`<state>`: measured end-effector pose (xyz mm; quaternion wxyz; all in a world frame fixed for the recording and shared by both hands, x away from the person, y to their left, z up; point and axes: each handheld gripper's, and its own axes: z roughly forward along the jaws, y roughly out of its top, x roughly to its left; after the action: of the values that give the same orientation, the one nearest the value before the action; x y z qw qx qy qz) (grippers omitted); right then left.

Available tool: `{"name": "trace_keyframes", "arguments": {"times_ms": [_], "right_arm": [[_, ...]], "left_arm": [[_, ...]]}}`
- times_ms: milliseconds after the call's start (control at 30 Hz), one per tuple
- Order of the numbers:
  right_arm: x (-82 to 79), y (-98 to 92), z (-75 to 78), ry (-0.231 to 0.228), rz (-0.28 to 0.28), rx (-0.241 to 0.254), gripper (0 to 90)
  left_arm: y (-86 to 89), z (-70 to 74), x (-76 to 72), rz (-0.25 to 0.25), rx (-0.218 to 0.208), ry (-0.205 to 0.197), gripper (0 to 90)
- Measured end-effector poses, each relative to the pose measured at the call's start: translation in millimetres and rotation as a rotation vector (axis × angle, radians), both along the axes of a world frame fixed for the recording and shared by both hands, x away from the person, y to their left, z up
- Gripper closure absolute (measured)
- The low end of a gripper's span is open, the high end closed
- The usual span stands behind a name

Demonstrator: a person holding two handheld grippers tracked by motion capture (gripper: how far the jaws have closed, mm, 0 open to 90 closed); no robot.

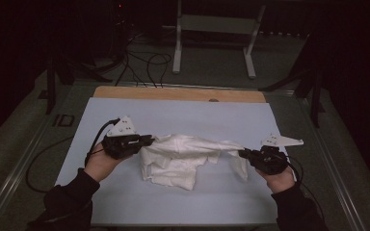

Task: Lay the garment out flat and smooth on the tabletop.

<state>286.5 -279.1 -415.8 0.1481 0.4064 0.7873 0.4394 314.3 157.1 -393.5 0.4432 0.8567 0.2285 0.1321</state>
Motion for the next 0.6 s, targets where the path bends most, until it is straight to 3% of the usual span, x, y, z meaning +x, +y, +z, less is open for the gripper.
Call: {"name": "trace_keyframes", "arguments": {"times_ms": [167, 367, 500, 600], "right_arm": [[-8.4, -3.2, -20.0, 0.06, 0.014, -0.02, 88.3], [-18.3, -1.1, -49.8, 0.177, 0.074, -0.059, 88.1], [-24.6, 0.6, -67.4, 0.251, 0.11, -0.073, 87.8], [-27.2, 0.2, -73.4, 0.273, 0.12, -0.063, 87.6]], "left_arm": [[-2.6, -28.4, -6.5, -0.022, 0.022, 0.086, 85.5], [-4.5, -58.4, -8.7, -0.025, 0.045, 0.197, 85.2], [-0.9, -71.2, -9.9, -0.02, 0.075, 0.244, 82.3], [2.3, -75.9, -11.2, -0.014, 0.082, 0.268, 81.0]]}}
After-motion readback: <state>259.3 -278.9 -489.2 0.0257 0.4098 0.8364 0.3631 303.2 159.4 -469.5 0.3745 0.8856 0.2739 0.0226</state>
